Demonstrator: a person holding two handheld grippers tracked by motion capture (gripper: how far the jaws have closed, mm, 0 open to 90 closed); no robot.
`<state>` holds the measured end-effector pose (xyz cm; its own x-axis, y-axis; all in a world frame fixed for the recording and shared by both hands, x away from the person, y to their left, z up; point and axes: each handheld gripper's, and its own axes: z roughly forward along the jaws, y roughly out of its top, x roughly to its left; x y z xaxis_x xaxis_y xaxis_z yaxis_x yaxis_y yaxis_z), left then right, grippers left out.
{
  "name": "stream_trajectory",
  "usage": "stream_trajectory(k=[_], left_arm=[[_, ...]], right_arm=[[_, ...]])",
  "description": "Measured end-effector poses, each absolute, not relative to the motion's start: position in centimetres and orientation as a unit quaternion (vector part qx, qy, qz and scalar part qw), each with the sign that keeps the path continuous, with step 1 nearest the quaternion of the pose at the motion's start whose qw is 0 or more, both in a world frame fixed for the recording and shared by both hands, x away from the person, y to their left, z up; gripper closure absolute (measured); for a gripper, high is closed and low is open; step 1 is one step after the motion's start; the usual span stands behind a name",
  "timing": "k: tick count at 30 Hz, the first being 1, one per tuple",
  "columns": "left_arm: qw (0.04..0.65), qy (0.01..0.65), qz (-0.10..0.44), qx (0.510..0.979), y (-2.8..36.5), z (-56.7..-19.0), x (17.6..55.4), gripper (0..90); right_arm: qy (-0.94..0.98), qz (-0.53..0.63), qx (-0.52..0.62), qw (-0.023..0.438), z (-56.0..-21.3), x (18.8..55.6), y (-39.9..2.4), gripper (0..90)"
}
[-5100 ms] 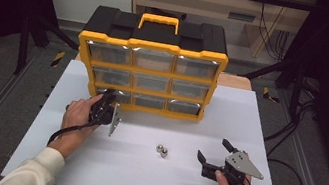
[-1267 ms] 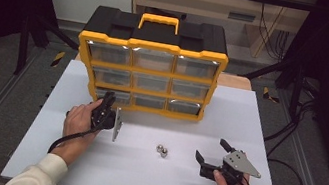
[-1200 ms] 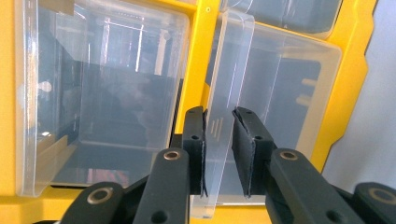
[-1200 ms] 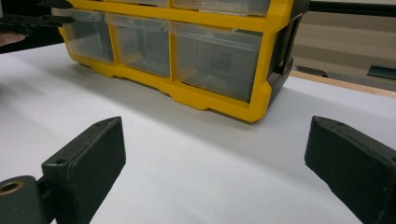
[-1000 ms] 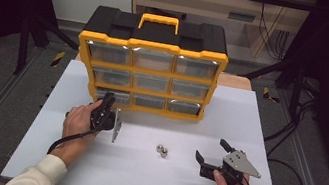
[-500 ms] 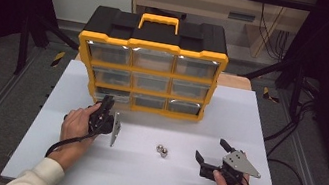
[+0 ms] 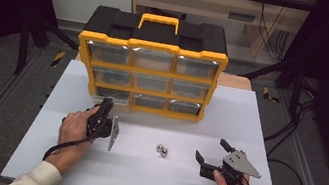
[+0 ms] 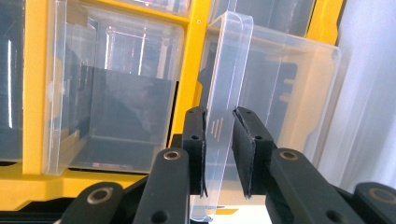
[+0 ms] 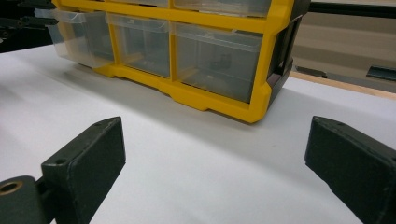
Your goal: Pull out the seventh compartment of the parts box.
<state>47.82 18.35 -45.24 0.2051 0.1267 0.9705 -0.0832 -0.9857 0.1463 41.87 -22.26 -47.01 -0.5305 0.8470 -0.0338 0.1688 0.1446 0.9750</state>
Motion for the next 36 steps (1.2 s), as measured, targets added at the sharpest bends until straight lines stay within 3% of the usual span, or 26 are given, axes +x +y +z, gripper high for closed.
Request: stream_trajectory(k=[36], left_arm=[[0.091, 0.007, 0.635, 0.768, 18.6, -45.5, 45.7, 74.4]], right_arm=[[0.692, 0.536, 0.368, 0.314, -47.0, 41.8, -22.2, 5.2]])
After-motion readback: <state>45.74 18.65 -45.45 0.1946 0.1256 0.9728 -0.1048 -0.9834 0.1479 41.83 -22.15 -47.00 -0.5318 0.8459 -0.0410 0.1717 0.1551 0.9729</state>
